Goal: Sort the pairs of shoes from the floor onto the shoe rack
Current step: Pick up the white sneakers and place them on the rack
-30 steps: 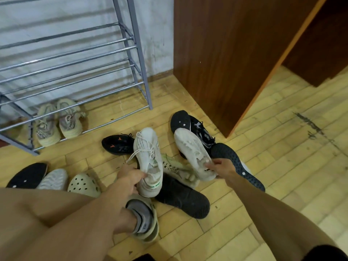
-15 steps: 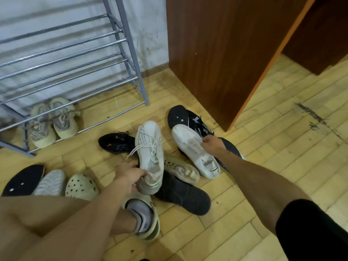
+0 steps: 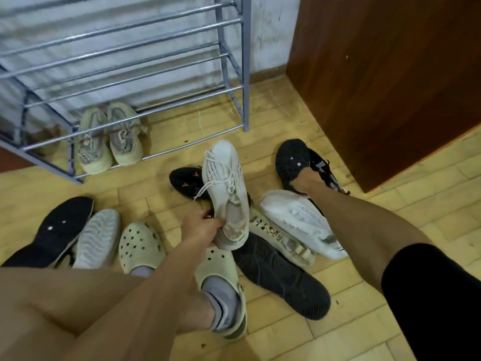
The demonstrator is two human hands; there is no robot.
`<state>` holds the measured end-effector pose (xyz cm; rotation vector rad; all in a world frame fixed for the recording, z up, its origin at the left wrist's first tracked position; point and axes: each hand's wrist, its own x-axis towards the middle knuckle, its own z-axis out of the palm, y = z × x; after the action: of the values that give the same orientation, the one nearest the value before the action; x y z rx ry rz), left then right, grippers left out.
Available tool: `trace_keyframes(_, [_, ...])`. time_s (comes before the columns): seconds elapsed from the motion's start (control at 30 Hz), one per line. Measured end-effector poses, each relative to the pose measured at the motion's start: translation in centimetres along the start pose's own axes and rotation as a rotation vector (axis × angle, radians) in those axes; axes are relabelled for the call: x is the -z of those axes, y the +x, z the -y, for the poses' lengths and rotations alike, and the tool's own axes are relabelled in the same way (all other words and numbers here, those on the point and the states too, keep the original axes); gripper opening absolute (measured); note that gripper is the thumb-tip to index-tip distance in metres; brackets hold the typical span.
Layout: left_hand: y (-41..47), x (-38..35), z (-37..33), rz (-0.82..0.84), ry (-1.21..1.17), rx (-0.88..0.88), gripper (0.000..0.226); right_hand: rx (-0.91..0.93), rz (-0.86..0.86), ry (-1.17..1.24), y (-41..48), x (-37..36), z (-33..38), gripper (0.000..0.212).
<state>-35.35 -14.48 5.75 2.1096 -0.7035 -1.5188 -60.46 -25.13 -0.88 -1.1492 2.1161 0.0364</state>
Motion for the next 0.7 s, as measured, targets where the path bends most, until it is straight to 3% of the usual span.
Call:
trace_keyframes(0.07, [0.4,0.4,0.5,-0.008,-0.021,0.040,0.024,-0.056,-0.008,-0.022,0.2,-0.6,0.4,0.070])
trace_keyframes(0.17, [0.4,1.0,1.0,-0.022,-0.024,0.059,0.021,-0.192,-0.130,0.022,-1.0,-1.4,0.3,0.076])
trace_keyframes(0.27, [-0.1,1.2,0.9,-0.010,-0.004,0.043,0.019,-0.318,-0.150,0.151,-0.8,-1.6,-1.6,0.065])
trace_keyframes(0.4, [-1.0,1.0,0.5,0.032,0.005,0.028,0.038,-0.202,-0.009,0.214,-0.7,-0.6,-3.6,0.020])
trace_keyframes(0.5, [-2.1,0.7,0.2,0.030,0.019,0.004,0.039,-0.172,0.015,0.292,-1.8,0.5,-4.4,0.023])
trace_keyframes(0.57, [-2.8,0.2,0.0,0.038,0.023,-0.013,0.036,-0.180,0.070,0.363,-2.8,0.9,-4.5,0.011])
trace_keyframes(0.63, [-3.5,-0.4,-0.1,0.050,0.001,-0.017,0.025,-0.203,0.121,0.499,-3.2,0.9,-4.8,0.047])
trace_keyframes(0.7, [-3.9,-0.9,-0.2,0.061,-0.025,-0.025,0.017,-0.227,0.153,0.619,-3.6,0.4,-5.0,0.053])
